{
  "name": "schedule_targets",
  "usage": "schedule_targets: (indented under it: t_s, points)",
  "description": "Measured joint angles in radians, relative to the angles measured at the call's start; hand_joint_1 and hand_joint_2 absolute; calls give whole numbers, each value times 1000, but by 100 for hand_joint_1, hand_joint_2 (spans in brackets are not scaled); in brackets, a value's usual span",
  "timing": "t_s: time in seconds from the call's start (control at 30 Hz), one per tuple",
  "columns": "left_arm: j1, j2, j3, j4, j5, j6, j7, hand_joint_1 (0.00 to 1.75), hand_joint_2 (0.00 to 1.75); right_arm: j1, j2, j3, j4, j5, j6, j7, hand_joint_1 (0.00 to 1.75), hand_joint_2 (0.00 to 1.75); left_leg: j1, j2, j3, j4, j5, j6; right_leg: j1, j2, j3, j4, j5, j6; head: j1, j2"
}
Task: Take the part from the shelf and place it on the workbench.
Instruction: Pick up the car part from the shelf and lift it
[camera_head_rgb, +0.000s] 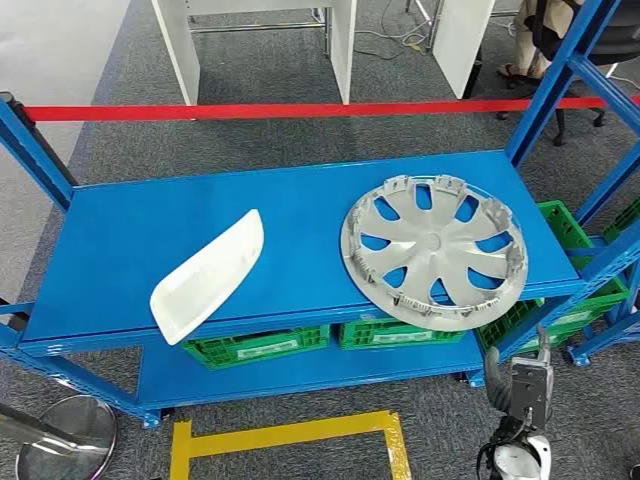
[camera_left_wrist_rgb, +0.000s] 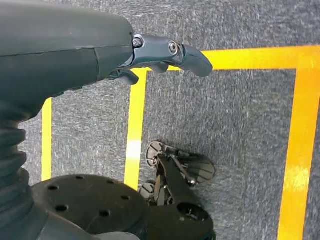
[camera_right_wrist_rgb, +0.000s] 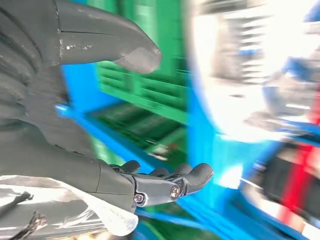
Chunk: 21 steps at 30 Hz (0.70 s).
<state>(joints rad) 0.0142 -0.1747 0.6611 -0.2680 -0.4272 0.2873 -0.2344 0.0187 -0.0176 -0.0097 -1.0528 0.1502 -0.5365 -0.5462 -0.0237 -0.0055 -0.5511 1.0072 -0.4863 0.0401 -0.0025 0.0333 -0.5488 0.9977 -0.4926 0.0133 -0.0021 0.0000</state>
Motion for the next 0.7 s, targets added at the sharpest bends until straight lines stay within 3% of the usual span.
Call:
schedule_targets:
  t_s: [0.53, 0.7]
  points:
    - [-14, -15, 0, 22, -82, -7, 1, 0, 175, 5, 18, 60, -300, 232, -75, -77, 0, 175, 0, -2, -2, 0, 0, 0, 0, -1, -1, 0, 0, 0, 0, 0]
    - [-20, -22, 0, 43, -140, -30, -18, 0, 175, -3, 12, 137, -370, 474, -126, -84, 0, 175, 0, -2, -1, 0, 0, 0, 0, 0, -2, 0, 0, 0, 0, 0]
